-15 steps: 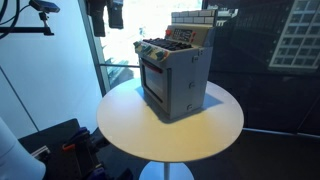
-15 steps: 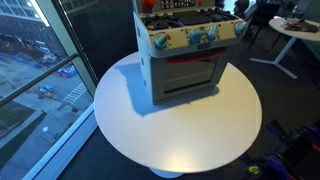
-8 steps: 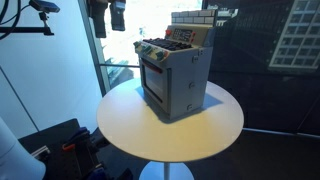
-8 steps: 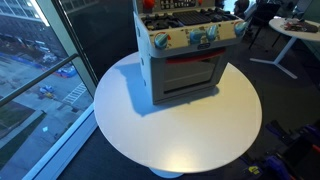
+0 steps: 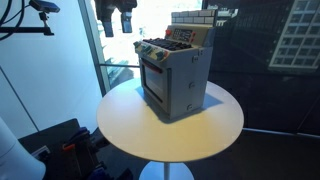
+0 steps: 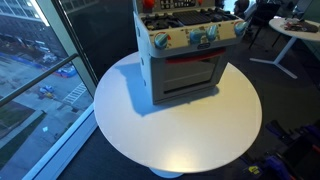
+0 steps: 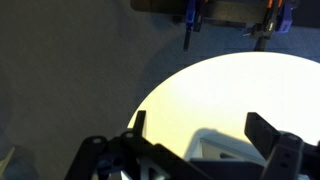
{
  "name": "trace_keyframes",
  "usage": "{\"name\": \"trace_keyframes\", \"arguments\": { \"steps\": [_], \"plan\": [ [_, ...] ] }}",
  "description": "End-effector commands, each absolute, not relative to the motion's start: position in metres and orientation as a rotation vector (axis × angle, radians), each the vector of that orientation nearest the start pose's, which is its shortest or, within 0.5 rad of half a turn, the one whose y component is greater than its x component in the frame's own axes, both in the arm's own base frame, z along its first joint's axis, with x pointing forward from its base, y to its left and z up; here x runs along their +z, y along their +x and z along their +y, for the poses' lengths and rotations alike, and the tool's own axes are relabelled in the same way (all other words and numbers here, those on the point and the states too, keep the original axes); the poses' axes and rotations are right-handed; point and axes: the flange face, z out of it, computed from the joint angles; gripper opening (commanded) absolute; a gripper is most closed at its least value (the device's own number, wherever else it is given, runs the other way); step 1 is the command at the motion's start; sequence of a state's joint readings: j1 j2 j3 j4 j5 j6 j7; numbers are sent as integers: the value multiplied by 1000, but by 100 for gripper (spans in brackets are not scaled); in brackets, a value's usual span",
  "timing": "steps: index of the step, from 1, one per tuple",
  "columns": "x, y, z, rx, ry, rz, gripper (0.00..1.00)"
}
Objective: Twist the knob on the stove
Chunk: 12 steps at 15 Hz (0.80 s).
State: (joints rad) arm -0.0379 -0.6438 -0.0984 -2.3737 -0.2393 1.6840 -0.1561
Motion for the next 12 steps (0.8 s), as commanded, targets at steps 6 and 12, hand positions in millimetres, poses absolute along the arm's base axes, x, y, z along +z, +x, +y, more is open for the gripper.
{"name": "trace_keyframes", "arguments": {
  "steps": [6, 12],
  "plan": [
    [537, 373, -45, -158, -3220, 4, 100],
    [525, 385, -35, -370, -3166, 99, 100]
  ]
}}
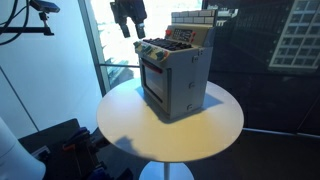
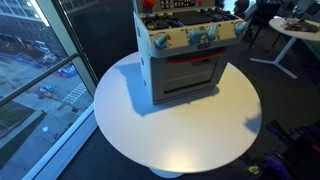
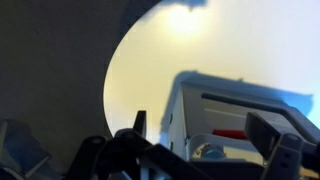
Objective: Twist the knob on the stove
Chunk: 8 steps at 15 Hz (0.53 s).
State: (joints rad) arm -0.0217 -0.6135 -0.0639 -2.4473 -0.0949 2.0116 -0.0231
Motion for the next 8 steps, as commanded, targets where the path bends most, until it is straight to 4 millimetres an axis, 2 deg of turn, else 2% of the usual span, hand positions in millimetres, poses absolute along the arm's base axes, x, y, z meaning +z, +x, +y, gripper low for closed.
{"name": "trace_keyframes", "arguments": {
  "steps": [1, 8],
  "plan": [
    [523, 388, -34, -411, -3165, 116, 100],
    [509, 402, -24, -642, -3118, 261, 100]
  ]
}}
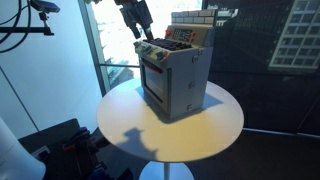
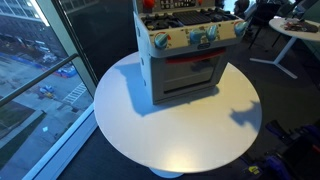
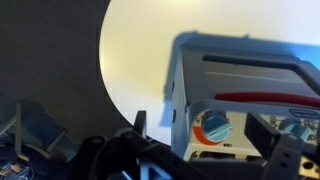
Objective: Twist the knob on the stove
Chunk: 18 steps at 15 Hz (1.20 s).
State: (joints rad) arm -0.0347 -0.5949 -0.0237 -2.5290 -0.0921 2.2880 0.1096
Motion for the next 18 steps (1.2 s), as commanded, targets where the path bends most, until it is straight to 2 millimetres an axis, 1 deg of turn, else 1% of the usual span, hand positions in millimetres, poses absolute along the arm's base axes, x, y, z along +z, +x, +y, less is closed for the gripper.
{"name": "trace_keyframes", "arguments": {
  "steps": [1, 2, 3, 8, 10, 14, 18],
  "plan": [
    [508, 402, -23, -663, -3113, 273, 100],
    [508, 402, -23, -673, -3113, 278, 100],
    [508, 402, -23, -636, -3123, 234, 100],
    [506, 403, -23, -636, -3125, 235, 100],
    [503, 401, -19, -655, -3113, 244, 100],
    [493, 399, -8, -687, -3083, 243, 100],
    [482, 398, 9, -760, -3034, 226, 100]
  ]
}}
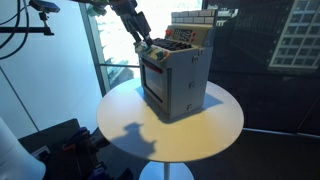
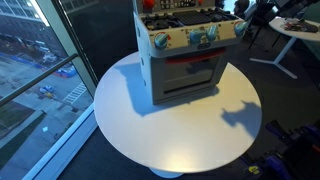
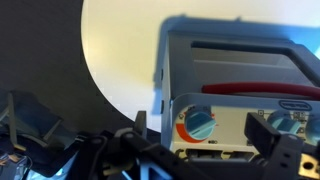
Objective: Twist the knob on the stove
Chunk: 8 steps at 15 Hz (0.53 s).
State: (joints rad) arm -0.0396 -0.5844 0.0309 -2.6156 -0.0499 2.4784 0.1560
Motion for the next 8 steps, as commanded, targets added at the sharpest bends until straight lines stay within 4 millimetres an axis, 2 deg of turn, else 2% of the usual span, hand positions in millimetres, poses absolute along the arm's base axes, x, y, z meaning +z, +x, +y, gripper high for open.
{"name": "trace_keyframes", "arguments": {
  "steps": [1, 8],
  "plan": [
    [479, 398, 13, -780, -3022, 225, 100],
    [467, 410, 42, -888, -2965, 206, 100]
  ]
}}
